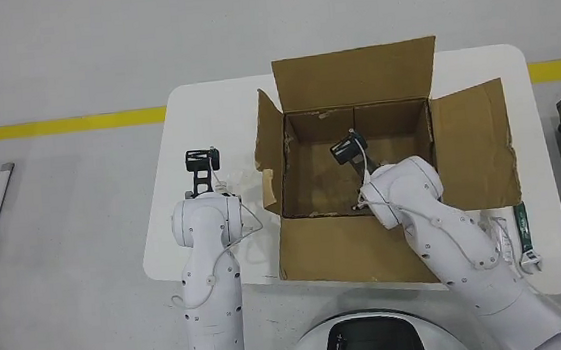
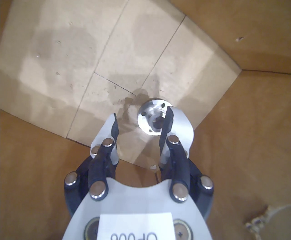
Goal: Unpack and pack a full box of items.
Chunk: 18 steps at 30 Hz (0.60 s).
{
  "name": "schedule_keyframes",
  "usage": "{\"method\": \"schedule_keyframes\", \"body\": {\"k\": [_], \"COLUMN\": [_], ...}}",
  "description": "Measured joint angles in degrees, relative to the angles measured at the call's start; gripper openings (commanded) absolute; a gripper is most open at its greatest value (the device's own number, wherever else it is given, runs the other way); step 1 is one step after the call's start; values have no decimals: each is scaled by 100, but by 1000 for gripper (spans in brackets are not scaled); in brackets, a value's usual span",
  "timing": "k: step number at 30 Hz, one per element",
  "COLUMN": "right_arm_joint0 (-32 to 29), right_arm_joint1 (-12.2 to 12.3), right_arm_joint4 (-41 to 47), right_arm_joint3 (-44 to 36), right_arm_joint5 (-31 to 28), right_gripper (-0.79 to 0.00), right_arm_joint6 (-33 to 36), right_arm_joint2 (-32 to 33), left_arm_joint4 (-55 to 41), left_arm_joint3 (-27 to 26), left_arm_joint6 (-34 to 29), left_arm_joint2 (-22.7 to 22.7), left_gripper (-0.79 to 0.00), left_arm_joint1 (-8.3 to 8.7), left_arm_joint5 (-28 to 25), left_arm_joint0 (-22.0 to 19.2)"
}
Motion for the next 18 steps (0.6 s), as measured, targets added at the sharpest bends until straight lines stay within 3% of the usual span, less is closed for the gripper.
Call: {"method": "schedule_keyframes", "body": {"k": [1,6,8,18], "right_arm_joint0": [-14,-49,-52,28], "right_arm_joint1": [2,-5,-10,-52], "right_arm_joint4": [-96,-312,-351,-380], "right_arm_joint3": [-29,6,40,342], "right_arm_joint5": [-2,27,37,72], "right_gripper": [-326,-348,-397,-434], "right_arm_joint6": [16,0,-14,-120], "right_arm_joint2": [4,65,89,229], "left_arm_joint4": [0,0,0,0], "left_arm_joint3": [0,0,0,0], "left_arm_joint6": [0,0,0,0], "left_arm_joint2": [0,0,0,0], "left_gripper": [0,0,0,0], "left_arm_joint1": [0,0,0,0], "left_arm_joint5": [0,0,0,0], "left_arm_joint0": [0,0,0,0]}}
